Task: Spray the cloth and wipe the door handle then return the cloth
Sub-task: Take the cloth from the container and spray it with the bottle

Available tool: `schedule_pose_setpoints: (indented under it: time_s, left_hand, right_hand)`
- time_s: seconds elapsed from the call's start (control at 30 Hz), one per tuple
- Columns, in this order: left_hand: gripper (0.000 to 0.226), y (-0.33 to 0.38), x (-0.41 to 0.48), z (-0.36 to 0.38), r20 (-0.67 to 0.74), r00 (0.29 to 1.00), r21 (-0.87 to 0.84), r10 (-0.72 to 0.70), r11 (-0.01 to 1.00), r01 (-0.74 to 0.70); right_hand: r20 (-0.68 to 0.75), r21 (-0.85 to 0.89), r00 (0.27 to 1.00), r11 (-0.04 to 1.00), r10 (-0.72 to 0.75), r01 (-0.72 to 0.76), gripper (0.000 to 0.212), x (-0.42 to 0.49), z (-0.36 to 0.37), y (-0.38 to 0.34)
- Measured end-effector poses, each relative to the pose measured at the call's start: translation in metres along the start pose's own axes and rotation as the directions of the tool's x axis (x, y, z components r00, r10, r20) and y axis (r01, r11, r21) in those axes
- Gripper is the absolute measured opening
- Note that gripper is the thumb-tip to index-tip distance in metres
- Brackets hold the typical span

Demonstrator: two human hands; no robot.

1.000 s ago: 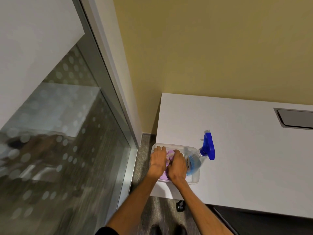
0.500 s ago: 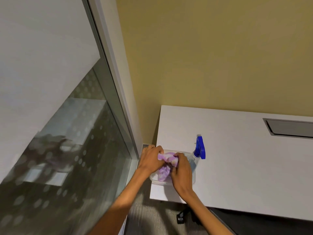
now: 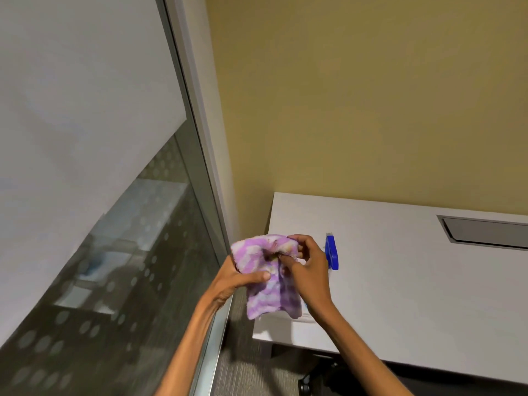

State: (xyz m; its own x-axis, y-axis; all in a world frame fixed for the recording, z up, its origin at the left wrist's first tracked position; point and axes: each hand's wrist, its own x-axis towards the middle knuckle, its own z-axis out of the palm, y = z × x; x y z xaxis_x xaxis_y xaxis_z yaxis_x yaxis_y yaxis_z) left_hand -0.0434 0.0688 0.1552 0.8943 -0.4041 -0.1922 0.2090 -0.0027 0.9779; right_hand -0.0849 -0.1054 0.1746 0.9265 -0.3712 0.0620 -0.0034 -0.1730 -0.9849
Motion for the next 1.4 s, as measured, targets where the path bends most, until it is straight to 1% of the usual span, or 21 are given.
schedule_pose_setpoints:
  time_s: [0.07, 0.1, 0.23, 0.3, 0.37, 0.4, 0.47, 0.53, 0.6, 0.7, 0.77, 0.8, 0.83, 0.9, 0.97, 1.03, 1.1, 1.2, 1.3, 1.37, 1.4]
  left_hand:
    - [0.079, -0.005, 0.001, 0.007, -0.028, 0.999, -0.069, -0.03, 0.997, 0.028]
    - [0.082, -0.007, 0.004, 0.01, -0.052, 0.997, -0.124, -0.053, 0.991, 0.046]
    - [0.092, -0.019, 0.009, 0.018, -0.107, 0.981, -0.328, -0.164, 0.937, 0.121]
    - [0.092, -0.03, 0.009, 0.017, -0.125, 0.97, -0.437, -0.208, 0.889, 0.135]
    - [0.096, -0.039, 0.006, 0.013, -0.166, 0.958, -0.474, -0.235, 0.87, 0.132]
    - [0.1, -0.043, 0.005, 0.012, -0.188, 0.952, -0.474, -0.24, 0.871, 0.126]
    - [0.102, -0.049, 0.002, 0.009, -0.232, 0.94, -0.462, -0.25, 0.879, 0.12]
    - [0.09, -0.052, 0.0, 0.008, -0.268, 0.924, -0.447, -0.273, 0.885, 0.132]
    - [0.07, -0.05, -0.002, 0.009, -0.297, 0.908, -0.435, -0.295, 0.889, 0.147]
    - [0.044, -0.035, -0.007, 0.015, -0.311, 0.897, -0.402, -0.316, 0.898, 0.177]
    - [0.037, -0.028, -0.01, 0.017, -0.303, 0.897, -0.382, -0.323, 0.903, 0.196]
    - [0.037, -0.029, -0.01, 0.016, -0.306, 0.895, -0.375, -0.324, 0.905, 0.2]
    - [0.033, -0.03, -0.009, 0.014, -0.319, 0.888, -0.382, -0.331, 0.902, 0.2]
    - [0.018, -0.032, -0.007, 0.011, -0.291, 0.88, -0.417, -0.376, 0.877, 0.237]
    - [0.017, -0.034, -0.004, 0.007, -0.266, 0.871, -0.427, -0.413, 0.861, 0.277]
    - [0.019, -0.034, -0.002, 0.006, -0.285, 0.874, -0.425, -0.393, 0.869, 0.252]
    - [0.029, -0.033, -0.002, 0.009, -0.29, 0.886, -0.404, -0.361, 0.886, 0.229]
    - [0.041, -0.033, 0.003, 0.012, -0.317, 0.885, -0.412, -0.34, 0.89, 0.195]
    - [0.018, -0.019, 0.009, 0.018, -0.226, 0.901, -0.432, -0.369, 0.868, 0.247]
    - [0.02, -0.019, 0.015, 0.019, -0.23, 0.897, -0.423, -0.379, 0.868, 0.258]
    - [0.024, -0.021, 0.018, 0.02, -0.264, 0.897, -0.43, -0.355, 0.876, 0.22]
  right_hand:
    - [0.027, 0.062, 0.999, 0.997, 0.045, -0.046, 0.023, 0.003, 0.0, -0.01]
    - [0.04, 0.054, 0.998, 0.997, 0.049, -0.052, 0.025, 0.007, -0.003, -0.009]
    - [0.111, -0.06, 0.993, 0.998, 0.043, -0.036, 0.042, 0.012, -0.018, -0.009]
    - [0.063, -0.128, 0.997, 0.99, -0.043, 0.051, 0.051, 0.018, -0.037, -0.004]
    - [-0.024, -0.172, 0.996, 0.982, -0.084, 0.078, 0.059, 0.027, -0.06, 0.006]
    - [-0.047, -0.189, 0.996, 0.98, -0.073, 0.062, 0.065, 0.033, -0.073, 0.014]
    - [-0.031, -0.222, 1.0, 0.975, 0.005, -0.012, 0.085, 0.046, -0.093, 0.036]
    - [0.067, -0.271, 0.989, 0.956, 0.132, -0.109, 0.107, 0.055, -0.104, 0.059]
    - [0.198, -0.291, 0.954, 0.943, 0.226, -0.163, 0.115, 0.06, -0.105, 0.077]
    - [0.355, -0.264, 0.907, 0.955, 0.226, -0.135, 0.133, 0.062, -0.092, 0.096]
    - [0.35, -0.226, 0.915, 0.966, 0.2, -0.125, 0.143, 0.063, -0.081, 0.104]
    - [0.315, -0.211, 0.931, 0.97, 0.184, -0.121, 0.139, 0.064, -0.076, 0.108]
    - [0.276, -0.205, 0.948, 0.973, 0.157, -0.102, 0.129, 0.065, -0.072, 0.109]
    - [0.211, -0.182, 0.972, 0.981, 0.108, -0.07, 0.099, 0.066, -0.067, 0.11]
    - [0.157, -0.139, 0.985, 0.989, 0.077, -0.055, 0.08, 0.066, -0.063, 0.106]
    - [0.127, -0.121, 0.99, 0.992, 0.054, -0.039, 0.074, 0.064, -0.061, 0.095]
    - [0.111, -0.118, 0.994, 0.993, 0.014, -0.001, 0.068, 0.062, -0.062, 0.078]
    - [0.13, -0.111, 0.989, 0.99, -0.071, 0.086, 0.071, 0.058, -0.067, 0.044]
    - [0.166, -0.129, 0.969, 0.97, -0.183, 0.206, 0.075, 0.048, -0.073, 0.011]
    - [0.165, -0.125, 0.956, 0.956, -0.243, 0.265, 0.07, 0.036, -0.074, -0.006]
    - [0.159, -0.109, 0.954, 0.956, -0.255, 0.274, 0.065, 0.029, -0.074, -0.012]
